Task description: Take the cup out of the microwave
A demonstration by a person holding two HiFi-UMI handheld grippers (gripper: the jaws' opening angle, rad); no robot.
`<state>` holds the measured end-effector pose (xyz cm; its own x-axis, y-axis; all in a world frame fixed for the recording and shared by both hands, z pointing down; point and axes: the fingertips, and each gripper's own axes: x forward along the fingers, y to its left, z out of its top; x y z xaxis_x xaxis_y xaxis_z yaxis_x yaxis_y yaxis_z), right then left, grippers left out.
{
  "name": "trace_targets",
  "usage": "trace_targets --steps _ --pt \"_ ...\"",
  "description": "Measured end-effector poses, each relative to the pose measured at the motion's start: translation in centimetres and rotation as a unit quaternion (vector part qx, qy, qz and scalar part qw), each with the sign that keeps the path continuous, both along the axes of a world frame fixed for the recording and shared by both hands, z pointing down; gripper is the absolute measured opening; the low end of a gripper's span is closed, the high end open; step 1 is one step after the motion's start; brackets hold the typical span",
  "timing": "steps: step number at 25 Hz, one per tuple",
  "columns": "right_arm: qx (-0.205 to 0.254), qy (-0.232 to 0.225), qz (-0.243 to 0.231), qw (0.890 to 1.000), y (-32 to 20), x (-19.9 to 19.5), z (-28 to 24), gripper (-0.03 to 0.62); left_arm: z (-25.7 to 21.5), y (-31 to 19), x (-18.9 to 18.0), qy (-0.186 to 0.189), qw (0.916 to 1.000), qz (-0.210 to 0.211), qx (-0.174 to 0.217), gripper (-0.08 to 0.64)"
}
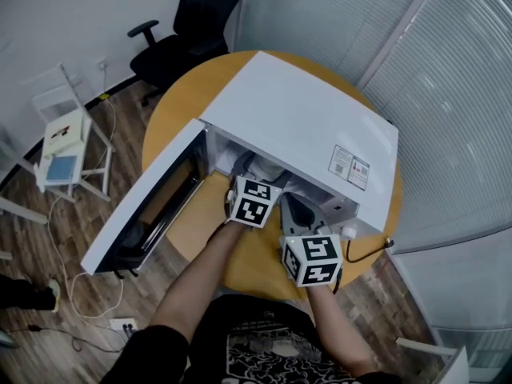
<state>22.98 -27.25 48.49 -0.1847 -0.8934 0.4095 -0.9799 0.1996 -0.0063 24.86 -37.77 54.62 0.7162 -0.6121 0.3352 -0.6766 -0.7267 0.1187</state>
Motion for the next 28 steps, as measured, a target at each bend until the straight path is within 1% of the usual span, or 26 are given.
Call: trace_targets --steps 5,12,18,22,28 --pt "-0.001 0.003 -0.009 1.000 -0.2 0.3 0.3 0.017 0.2 -1.1 0.4 -0.028 0.9993 -0.017 0.018 0.413" --pt "-0.001 0.005 -0.013 1.000 -0.6 0.9 0.3 0.015 0.2 -2.0 1.5 -0.030 0.9992 -0.019 0.016 0.436" --pt "-0.003 0.006 -0.014 1.000 -0.7 1.6 0.4 0.015 0.5 -2.6 2.0 -0.042 0.9980 -0.031 0.036 0.436" --pt "-0.005 0.006 -0.013 1.000 -0.8 1.9 0.5 0.015 0.8 -2.9 1.9 -0.059 0.9965 -0.035 0.048 0.433" --pt "-0.005 0.001 -0.012 1.000 -0.9 2.2 0.5 0.017 0.9 -3.0 1.8 -0.064 0.9967 -0.028 0.041 0.413"
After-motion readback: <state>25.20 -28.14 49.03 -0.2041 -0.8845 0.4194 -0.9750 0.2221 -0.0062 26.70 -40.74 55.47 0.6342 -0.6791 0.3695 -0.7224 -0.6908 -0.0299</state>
